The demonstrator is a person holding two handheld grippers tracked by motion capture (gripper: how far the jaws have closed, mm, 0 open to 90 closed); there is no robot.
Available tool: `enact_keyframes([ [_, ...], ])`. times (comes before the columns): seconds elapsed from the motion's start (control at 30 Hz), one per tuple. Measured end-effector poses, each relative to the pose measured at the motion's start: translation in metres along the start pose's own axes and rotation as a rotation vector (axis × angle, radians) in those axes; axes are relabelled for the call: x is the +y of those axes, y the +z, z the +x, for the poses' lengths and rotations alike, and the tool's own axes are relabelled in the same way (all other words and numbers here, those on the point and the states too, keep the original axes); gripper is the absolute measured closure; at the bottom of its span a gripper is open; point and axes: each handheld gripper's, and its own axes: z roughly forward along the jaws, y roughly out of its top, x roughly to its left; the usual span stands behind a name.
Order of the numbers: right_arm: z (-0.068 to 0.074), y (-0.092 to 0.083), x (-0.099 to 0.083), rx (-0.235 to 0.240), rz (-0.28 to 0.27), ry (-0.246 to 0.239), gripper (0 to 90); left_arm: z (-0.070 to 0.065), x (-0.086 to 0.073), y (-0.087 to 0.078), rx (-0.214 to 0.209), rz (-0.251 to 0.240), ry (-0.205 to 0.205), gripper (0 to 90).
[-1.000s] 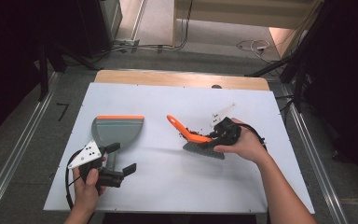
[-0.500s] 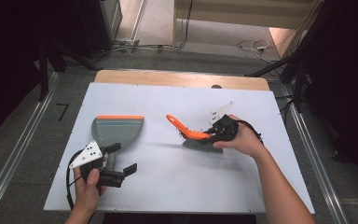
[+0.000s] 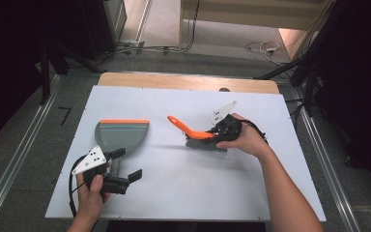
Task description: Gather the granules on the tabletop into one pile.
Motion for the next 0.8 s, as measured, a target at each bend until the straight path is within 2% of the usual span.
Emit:
enact_keyframes([
  [0.17, -0.003, 0.002, 0.004, -0.016, 0.003, -0.007, 68.9, 0.000, 0.000, 0.000, 0.000, 0.002, 0.001, 0.7],
  [0.33, 0.001, 0.001, 0.008, -0.030, 0.004, 0.005, 68.8, 0.000, 0.000, 0.000, 0.000, 0.002, 0.002, 0.8],
  [0.43, 0.009, -0.004, 0.015, -0.039, -0.020, 0.017, 68.8, 0.001, 0.000, 0.000, 0.000, -0.002, 0.000, 0.8],
  [0.53, 0.020, -0.007, 0.026, -0.076, -0.022, 0.028, 68.8, 0.000, 0.000, 0.000, 0.000, -0.001, 0.000, 0.7],
  [0.67, 0.032, -0.003, 0.043, -0.106, -0.039, 0.027, 68.8, -0.001, 0.001, 0.000, -0.002, 0.000, 0.004, 0.8],
  [0.73, 0.035, 0.002, 0.050, -0.114, -0.062, 0.066, 68.8, -0.001, 0.001, 0.000, -0.001, 0.002, 0.005, 0.8],
  [0.8, 0.037, 0.009, 0.054, -0.127, -0.089, 0.145, 68.8, -0.001, 0.001, -0.001, -0.002, -0.001, 0.005, 0.8],
])
